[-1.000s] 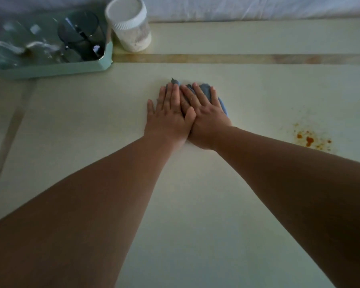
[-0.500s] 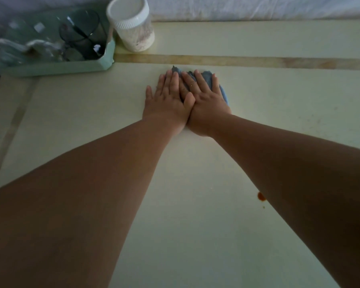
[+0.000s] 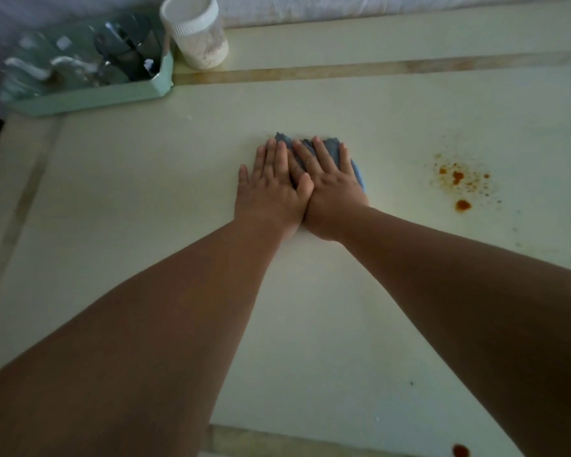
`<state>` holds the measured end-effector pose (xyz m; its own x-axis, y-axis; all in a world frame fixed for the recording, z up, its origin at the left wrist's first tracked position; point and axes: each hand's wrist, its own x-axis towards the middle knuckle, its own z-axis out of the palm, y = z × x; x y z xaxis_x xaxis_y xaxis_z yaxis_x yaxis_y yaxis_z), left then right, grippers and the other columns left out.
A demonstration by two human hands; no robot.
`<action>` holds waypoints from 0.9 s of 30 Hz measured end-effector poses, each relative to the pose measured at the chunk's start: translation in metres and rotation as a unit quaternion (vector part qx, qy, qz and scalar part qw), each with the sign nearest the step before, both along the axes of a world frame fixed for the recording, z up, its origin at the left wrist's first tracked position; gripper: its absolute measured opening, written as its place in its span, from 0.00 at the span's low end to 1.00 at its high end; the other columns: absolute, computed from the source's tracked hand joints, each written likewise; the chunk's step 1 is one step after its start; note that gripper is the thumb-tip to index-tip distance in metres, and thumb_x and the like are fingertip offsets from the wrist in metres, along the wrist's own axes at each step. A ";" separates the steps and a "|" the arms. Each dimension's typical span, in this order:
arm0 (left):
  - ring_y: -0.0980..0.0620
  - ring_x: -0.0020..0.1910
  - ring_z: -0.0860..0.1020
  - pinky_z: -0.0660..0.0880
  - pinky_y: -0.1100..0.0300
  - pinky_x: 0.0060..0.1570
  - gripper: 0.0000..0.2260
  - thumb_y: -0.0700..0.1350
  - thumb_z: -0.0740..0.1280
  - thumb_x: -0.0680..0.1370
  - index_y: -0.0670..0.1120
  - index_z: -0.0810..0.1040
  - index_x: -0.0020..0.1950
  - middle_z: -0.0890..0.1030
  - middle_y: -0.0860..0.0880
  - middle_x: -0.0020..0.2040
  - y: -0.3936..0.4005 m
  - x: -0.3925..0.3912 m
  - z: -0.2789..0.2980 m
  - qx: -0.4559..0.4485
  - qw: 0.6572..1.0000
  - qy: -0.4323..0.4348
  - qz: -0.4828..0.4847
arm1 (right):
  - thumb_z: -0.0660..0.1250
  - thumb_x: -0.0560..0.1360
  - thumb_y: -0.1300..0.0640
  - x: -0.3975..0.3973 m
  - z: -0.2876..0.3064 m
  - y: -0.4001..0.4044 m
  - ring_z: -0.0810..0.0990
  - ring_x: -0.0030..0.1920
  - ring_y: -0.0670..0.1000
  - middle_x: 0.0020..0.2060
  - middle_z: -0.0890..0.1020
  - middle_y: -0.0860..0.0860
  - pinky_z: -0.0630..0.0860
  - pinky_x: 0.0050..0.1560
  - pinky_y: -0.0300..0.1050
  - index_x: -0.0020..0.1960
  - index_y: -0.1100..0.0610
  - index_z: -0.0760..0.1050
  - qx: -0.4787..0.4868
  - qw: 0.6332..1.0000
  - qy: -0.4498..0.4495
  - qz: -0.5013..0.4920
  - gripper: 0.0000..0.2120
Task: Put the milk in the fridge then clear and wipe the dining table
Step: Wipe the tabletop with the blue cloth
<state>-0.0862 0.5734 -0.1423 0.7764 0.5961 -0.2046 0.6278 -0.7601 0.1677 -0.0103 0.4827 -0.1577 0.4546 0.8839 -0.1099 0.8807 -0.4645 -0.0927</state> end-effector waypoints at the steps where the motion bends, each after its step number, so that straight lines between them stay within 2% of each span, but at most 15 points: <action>1: 0.52 0.80 0.43 0.43 0.47 0.77 0.31 0.57 0.46 0.81 0.46 0.42 0.80 0.43 0.48 0.81 -0.010 -0.010 0.000 0.001 1.000 0.000 -0.004 | 0.49 0.80 0.41 -0.010 0.001 -0.011 0.38 0.79 0.57 0.80 0.40 0.51 0.40 0.76 0.64 0.80 0.52 0.35 0.004 1.000 0.003 -0.003 0.36; 8: 0.51 0.80 0.43 0.44 0.47 0.77 0.33 0.58 0.50 0.81 0.45 0.42 0.80 0.44 0.47 0.81 -0.075 -0.083 0.001 -0.014 1.000 0.001 -0.015 | 0.49 0.80 0.44 -0.088 0.001 -0.080 0.36 0.79 0.57 0.80 0.40 0.51 0.37 0.76 0.63 0.80 0.52 0.35 0.003 1.000 0.017 -0.024 0.35; 20: 0.51 0.80 0.42 0.45 0.47 0.77 0.33 0.58 0.51 0.81 0.45 0.41 0.80 0.43 0.47 0.81 -0.172 -0.187 0.002 -0.019 0.999 0.012 -0.025 | 0.51 0.80 0.42 -0.194 -0.001 -0.176 0.38 0.79 0.58 0.80 0.42 0.51 0.36 0.76 0.64 0.80 0.53 0.38 0.002 0.999 0.024 -0.027 0.36; 24: 0.51 0.80 0.42 0.47 0.46 0.77 0.33 0.58 0.49 0.81 0.44 0.41 0.80 0.42 0.47 0.81 -0.197 -0.206 0.000 -0.011 1.000 0.015 -0.014 | 0.52 0.79 0.44 -0.208 -0.002 -0.199 0.39 0.79 0.58 0.80 0.43 0.52 0.38 0.76 0.64 0.81 0.53 0.39 0.005 1.000 0.027 -0.005 0.37; 27: 0.50 0.80 0.43 0.48 0.46 0.77 0.35 0.60 0.43 0.77 0.44 0.42 0.80 0.44 0.46 0.81 -0.217 -0.217 0.000 -0.004 1.000 0.009 -0.007 | 0.51 0.79 0.46 -0.215 -0.001 -0.217 0.40 0.79 0.59 0.80 0.44 0.52 0.38 0.76 0.65 0.81 0.54 0.40 0.012 0.999 0.030 0.011 0.35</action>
